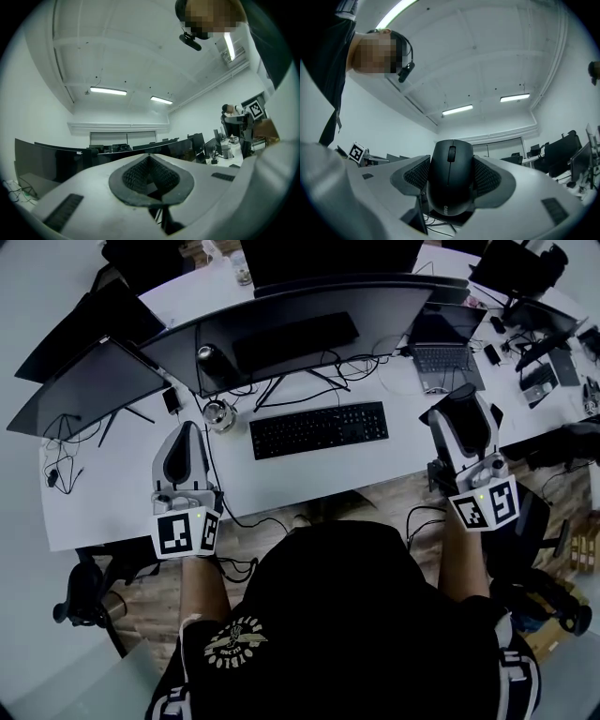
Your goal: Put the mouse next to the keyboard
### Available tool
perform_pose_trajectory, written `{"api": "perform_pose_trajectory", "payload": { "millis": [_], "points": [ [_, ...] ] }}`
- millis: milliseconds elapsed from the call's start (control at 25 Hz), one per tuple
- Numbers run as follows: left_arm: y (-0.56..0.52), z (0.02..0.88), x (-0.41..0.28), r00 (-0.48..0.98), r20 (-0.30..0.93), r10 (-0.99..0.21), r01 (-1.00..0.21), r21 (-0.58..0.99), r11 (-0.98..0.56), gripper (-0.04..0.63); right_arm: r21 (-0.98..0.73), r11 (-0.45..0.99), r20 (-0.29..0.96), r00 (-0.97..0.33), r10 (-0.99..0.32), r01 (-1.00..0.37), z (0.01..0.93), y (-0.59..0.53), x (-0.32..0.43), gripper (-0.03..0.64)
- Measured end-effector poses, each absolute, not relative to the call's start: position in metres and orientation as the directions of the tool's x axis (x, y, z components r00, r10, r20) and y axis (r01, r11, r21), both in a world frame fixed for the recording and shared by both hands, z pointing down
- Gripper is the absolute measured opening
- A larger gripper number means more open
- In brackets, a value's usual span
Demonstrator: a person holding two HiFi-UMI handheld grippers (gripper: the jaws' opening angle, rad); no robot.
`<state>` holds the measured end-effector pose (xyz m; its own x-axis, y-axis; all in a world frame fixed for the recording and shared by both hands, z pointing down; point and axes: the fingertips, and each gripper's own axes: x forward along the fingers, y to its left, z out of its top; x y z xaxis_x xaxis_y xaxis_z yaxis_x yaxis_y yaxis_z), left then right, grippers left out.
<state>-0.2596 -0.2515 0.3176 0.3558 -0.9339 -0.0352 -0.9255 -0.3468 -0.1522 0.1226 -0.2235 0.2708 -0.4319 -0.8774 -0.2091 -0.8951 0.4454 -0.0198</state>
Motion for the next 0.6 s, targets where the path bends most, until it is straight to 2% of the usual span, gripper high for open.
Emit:
{"api": "perform_pose_trajectory", "payload": {
  "millis": [600],
  "points": [
    [-0.279, 0.345, -0.239, 0.335, 0.027, -0.942, -0.932, -0.138, -0.335, 0.002, -0.061, 0.434, -0.115, -0.426, -0.897, -0.899, 0.312, -0.264, 0.151, 0.287]
  ]
}}
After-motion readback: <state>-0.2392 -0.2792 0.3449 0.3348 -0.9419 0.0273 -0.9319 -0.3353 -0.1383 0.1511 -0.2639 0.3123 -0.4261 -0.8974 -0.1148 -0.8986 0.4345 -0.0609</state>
